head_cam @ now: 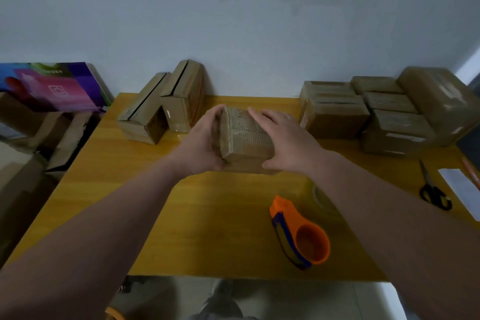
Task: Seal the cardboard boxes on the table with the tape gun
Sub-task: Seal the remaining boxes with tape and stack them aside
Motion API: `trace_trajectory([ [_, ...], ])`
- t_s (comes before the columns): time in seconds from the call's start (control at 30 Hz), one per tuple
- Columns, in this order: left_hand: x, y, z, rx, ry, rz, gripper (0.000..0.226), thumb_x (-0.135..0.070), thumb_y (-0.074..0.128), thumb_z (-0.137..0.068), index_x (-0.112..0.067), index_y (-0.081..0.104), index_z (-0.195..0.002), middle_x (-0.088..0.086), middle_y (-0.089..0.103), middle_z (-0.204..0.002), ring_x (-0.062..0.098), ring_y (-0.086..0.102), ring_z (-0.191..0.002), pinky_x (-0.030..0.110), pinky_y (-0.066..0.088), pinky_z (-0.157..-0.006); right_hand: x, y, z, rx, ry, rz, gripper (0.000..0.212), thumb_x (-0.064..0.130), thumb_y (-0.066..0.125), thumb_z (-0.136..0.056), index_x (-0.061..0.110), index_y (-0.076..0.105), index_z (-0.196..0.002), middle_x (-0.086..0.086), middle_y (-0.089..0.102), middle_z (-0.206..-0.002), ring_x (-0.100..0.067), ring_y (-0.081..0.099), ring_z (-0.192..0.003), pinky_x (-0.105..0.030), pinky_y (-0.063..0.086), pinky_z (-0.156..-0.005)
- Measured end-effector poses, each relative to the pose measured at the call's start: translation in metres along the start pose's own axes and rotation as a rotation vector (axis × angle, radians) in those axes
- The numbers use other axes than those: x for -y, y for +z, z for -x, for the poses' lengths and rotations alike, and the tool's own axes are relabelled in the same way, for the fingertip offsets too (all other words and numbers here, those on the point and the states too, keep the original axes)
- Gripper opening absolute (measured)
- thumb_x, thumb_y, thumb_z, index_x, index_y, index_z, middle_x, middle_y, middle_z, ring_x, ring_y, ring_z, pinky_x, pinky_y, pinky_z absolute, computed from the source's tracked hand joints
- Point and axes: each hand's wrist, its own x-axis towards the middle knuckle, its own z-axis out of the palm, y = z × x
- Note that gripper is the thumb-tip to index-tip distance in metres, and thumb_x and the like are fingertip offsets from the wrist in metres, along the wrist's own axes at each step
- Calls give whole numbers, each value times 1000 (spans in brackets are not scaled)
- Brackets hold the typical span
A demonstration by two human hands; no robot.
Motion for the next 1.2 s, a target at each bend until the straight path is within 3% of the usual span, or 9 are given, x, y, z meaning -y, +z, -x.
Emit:
trace_trajectory([
  [0.1,14,-10,-37,22,29,-43,116,2,84,-60,-12,13,-151,-8,32,-137,-11,28,-118,-2,31,-89,-12,1,-34,-3,12,1,116,32,81,-71,33,-2,-153,0,23,-149,-23,26,-135,-41,35,-106],
  [0.2,28,-18,-75,26,18,-242,115,-9,84,-67,-13,7,-153,0,26,-153,12,23,-139,21,25,-111,-29,0,-72,-4,56,30,115,31,80,-71,34,-1,-153,-3,25,-147,-25,30,-132,-43,37,-104],
  [0.4,62,-40,-159,-23,-162,-603,75,-15,63,-87,-22,25,-151,3,28,-152,26,39,-131,40,49,-94,-76,7,-160,33,127,161,110,24,77,-75,37,-2,-151,-5,24,-144,-26,28,-131,-45,35,-106],
  [0.57,89,-47,-212,-42,-235,-880,60,-16,57,-88,-22,34,-143,5,37,-144,26,35,-134,46,29,-111,-103,17,-218,104,197,177,109,12,72,-78,38,-4,-151,-7,17,-147,-29,25,-132,-43,40,-102],
  [0.7,110,-49,-235,-58,-301,-945,74,-17,54,-91,-16,12,-151,7,22,-152,27,22,-141,45,22,-115,-120,29,-249,118,258,202,110,13,73,-77,37,-6,-151,-8,14,-149,-29,19,-136,-45,35,-105],
  [0.87,128,-50,-251,-68,-369,-919,77,-15,50,-93,-10,1,-152,11,10,-156,28,11,-145,44,17,-118,-129,40,-269,66,373,297,100,8,63,-83,35,-6,-151,-15,10,-154,-36,12,-141,-50,28,-111],
  [1.0,135,-51,-259,-108,-419,-907,77,-16,48,-93,-8,-2,-152,11,9,-157,29,10,-145,45,16,-119,-122,49,-279,51,200,363,92,2,59,-82,36,9,-151,-15,9,-153,-36,17,-138,-45,34,-102],
  [1.1,135,-54,-262,-105,-510,-964,77,-22,47,-92,-9,-1,-152,11,10,-156,30,10,-145,56,12,-116,-117,56,-283,75,112,442,76,8,59,-85,30,23,-148,-13,13,-152,-33,25,-131,-41,39,-92],
  [1.2,137,-60,-261,-71,-619,-952,78,-28,48,-91,-17,1,-152,9,4,-157,34,4,-145,68,12,-110,-115,58,-283,83,155,457,71,8,59,-85,27,27,-145,-13,19,-149,-31,30,-127,-39,40,-90],
])
